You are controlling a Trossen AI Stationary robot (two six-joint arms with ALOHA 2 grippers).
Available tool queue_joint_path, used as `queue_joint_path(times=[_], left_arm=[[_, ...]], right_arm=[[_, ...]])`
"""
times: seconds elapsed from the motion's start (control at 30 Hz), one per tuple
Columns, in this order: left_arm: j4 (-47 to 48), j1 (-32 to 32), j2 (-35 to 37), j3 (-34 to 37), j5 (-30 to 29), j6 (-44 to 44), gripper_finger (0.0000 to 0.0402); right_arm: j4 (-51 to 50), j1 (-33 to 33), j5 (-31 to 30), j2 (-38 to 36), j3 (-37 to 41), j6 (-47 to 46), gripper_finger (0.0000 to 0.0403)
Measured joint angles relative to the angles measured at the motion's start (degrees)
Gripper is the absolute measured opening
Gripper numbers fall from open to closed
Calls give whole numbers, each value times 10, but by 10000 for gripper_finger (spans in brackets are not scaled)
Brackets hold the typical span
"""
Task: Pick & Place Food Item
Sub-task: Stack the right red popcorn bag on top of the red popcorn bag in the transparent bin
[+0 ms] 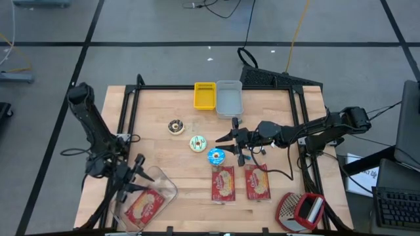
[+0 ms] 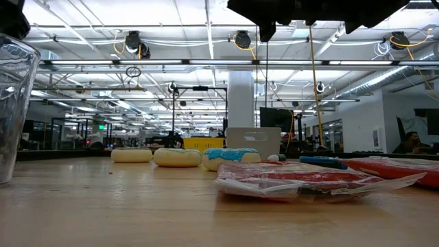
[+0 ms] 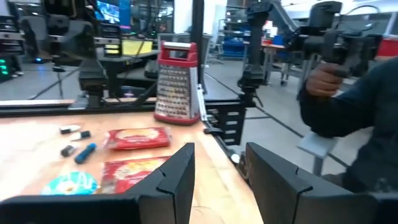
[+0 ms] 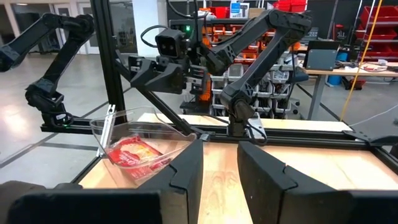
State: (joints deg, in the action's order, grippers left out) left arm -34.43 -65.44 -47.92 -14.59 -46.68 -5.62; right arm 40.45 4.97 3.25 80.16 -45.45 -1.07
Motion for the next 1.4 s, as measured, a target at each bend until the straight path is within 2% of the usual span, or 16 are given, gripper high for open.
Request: queue_joint_path(times=[0.17, 0.27, 0.33, 0.5, 0.63, 0.7, 0.83, 0.9, 0.97, 1.07, 1.23, 1.4], left_arm=[[-1, 38, 0, 0, -6, -64, 145], [-1, 64, 0, 0, -54, -110, 145], [-1, 83, 1, 0, -95, -106, 145], [-1, 128, 43, 0, -171, 49, 145], [13, 152, 137, 0, -217, 191, 145], [56, 162, 201, -1, -183, 215, 145], [204, 195, 315, -1, -8, 147, 145], [247, 218, 344, -1, 18, 105, 145], [268, 240, 364, -1, 10, 78, 145], [308, 273, 375, -1, 32, 63, 145], [370, 327, 372, -1, 154, -3, 145], [397, 373, 339, -1, 176, -41, 145]], right_arm=[[0, 0, 0, 0, 0, 0, 89], [0, 0, 0, 0, 0, 0, 89], [0, 0, 0, 0, 0, 0, 89], [-7, 6, 0, 0, 0, -27, 89], [-13, 31, 0, -9, 0, -31, 89], [-9, 47, -2, -18, 0, -26, 89], [-17, 78, -2, -41, 0, -5, 89], [-27, 91, -2, -48, 0, 5, 89], [-34, 100, -2, -53, 0, 10, 89], [-43, 108, -2, -60, 0, 20, 89], [-66, 109, -2, -75, 0, 31, 89], [-74, 109, -2, -76, 0, 35, 89]])
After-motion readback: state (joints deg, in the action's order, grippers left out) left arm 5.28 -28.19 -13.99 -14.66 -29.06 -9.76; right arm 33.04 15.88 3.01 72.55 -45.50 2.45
